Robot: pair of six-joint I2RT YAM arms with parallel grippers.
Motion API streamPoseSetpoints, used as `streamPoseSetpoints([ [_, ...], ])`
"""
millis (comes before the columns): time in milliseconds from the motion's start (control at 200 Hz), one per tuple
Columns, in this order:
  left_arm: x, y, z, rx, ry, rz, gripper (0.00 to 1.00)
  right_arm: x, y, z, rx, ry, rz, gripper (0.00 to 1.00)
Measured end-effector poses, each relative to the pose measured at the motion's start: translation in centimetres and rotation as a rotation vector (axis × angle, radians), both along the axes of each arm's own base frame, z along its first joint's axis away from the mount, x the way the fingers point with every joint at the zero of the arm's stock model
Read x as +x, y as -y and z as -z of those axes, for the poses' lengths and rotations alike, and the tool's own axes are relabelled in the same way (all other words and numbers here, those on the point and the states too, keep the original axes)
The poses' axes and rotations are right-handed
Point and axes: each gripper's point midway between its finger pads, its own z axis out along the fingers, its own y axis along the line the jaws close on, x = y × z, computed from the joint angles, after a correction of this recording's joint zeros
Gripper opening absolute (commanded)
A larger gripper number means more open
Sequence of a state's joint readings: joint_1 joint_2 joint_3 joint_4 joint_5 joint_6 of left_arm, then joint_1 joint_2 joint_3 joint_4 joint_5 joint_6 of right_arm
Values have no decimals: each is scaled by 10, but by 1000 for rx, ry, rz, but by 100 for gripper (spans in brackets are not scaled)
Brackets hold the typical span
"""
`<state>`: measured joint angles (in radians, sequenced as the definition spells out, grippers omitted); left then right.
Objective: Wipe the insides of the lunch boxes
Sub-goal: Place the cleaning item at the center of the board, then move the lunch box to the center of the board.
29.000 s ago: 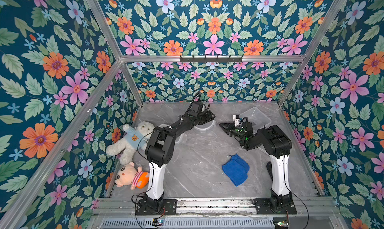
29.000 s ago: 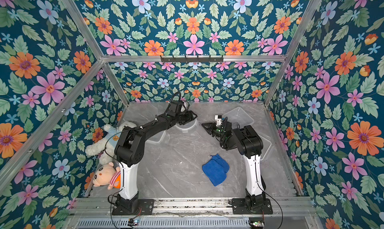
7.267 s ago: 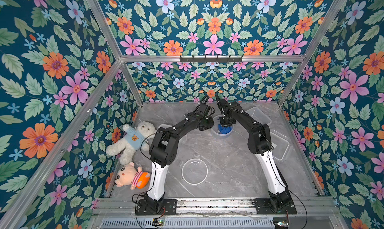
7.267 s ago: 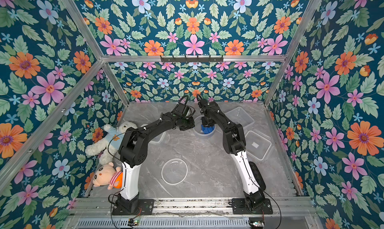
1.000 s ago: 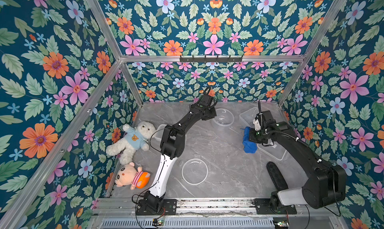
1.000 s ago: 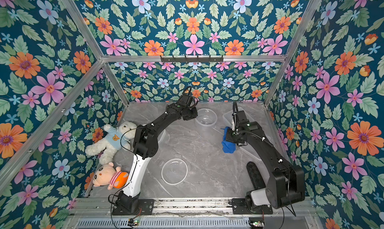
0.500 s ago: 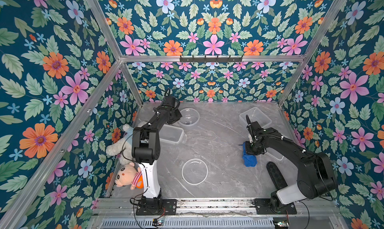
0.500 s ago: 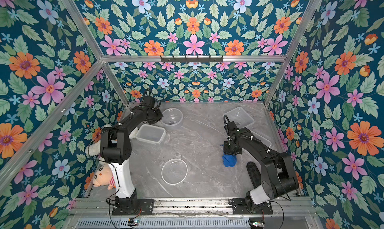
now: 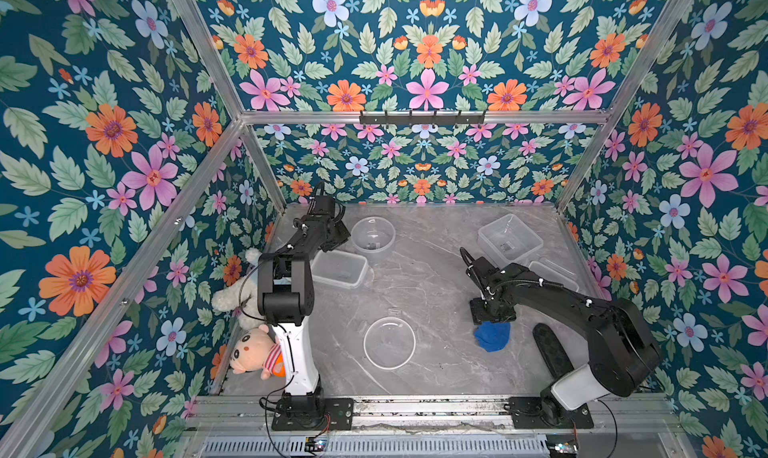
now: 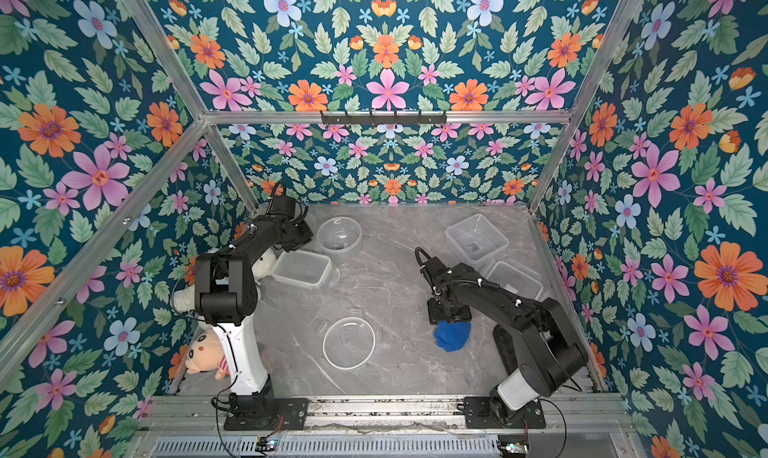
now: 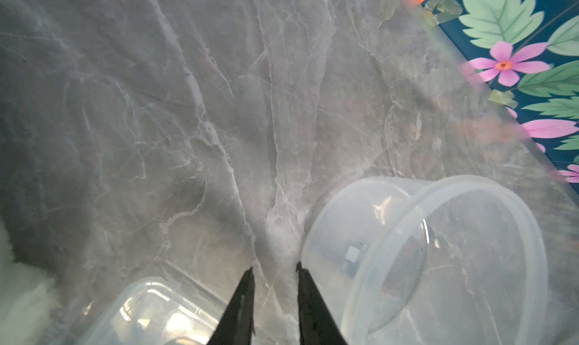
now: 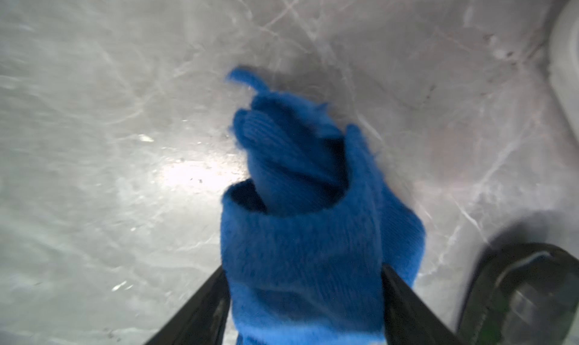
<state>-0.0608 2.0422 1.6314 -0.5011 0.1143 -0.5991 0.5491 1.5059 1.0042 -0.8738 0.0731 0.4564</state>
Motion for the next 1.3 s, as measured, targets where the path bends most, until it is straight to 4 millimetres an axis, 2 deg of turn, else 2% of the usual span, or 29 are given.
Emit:
streamPoseSetpoints([
  [125, 1, 0, -26, -1, 52, 3, 31, 0, 3, -32, 37, 96, 19, 82],
  [190, 0, 0, -41, -2, 81, 4, 31, -1, 5, -41, 46, 123, 21, 85],
  [290, -4, 0, -61, -3, 117, 5, 32, -4, 7, -35, 19, 89, 25, 88],
  [390, -15, -1, -73, -4, 128, 6, 32, -7, 8, -31, 9, 70, 26, 89],
  [425, -20, -2, -75, -1, 127, 4, 33, -6, 7, -32, 14, 75, 26, 98],
  [460, -25, -3, -76, 3, 125, 0, 34, -5, 6, -33, 22, 81, 28, 99],
  [580, -41, -6, -77, 14, 116, -2, 39, 8, -12, -37, 57, 106, -3, 99],
  [715, -56, -8, -68, 27, 87, -6, 44, 28, -55, -32, 73, 120, -108, 98],
  [780, -60, -9, -61, 32, 70, -8, 46, 37, -76, -24, 66, 108, -157, 98],
  [885, -64, -11, -53, 37, 47, -11, 48, 47, -101, 4, 35, 72, -213, 97],
  [985, -67, -15, -50, 58, 33, -24, 50, 47, -103, 18, 14, 41, -219, 96],
  [1300, -80, -42, -48, 201, -10, -91, 53, 33, -88, 30, -25, 11, -216, 96],
])
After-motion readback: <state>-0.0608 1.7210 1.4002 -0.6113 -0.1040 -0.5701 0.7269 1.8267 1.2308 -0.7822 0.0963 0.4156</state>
